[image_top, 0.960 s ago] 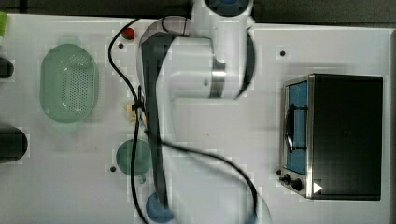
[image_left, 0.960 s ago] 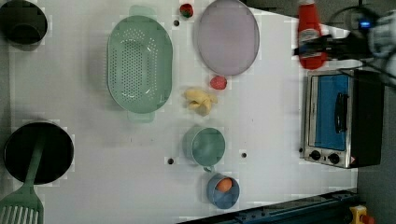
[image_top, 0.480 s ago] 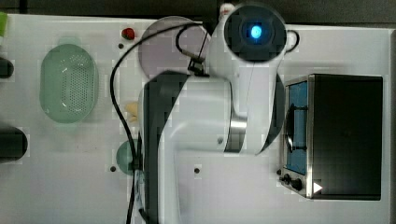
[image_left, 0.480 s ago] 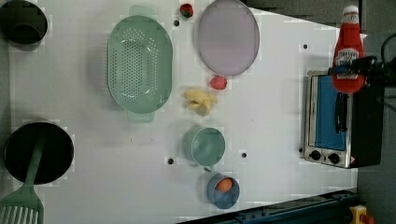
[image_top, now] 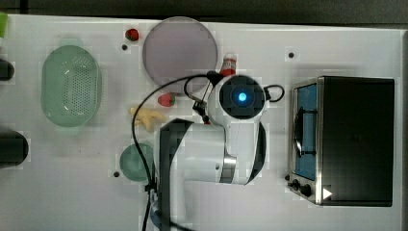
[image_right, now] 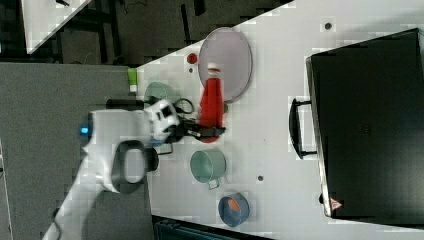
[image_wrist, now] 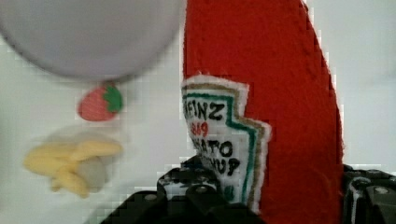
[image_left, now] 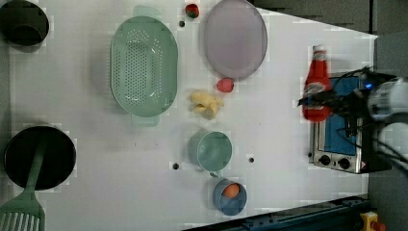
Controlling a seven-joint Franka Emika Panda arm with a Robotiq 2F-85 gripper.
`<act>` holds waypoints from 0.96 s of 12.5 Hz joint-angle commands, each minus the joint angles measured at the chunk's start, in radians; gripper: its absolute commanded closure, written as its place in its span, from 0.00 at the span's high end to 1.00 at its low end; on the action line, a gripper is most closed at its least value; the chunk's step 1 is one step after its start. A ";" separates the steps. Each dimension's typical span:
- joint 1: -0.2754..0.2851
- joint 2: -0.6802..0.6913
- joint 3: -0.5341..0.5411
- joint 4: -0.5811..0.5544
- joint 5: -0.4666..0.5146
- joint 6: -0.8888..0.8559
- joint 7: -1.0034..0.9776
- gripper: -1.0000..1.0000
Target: Pick ketchup from plate and place it on table.
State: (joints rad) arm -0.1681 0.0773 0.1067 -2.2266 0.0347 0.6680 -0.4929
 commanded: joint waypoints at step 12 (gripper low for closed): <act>-0.004 0.171 -0.002 -0.120 0.001 0.295 0.044 1.00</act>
State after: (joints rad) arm -0.1666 0.2808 0.1011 -2.3711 0.0353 0.9614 -0.4868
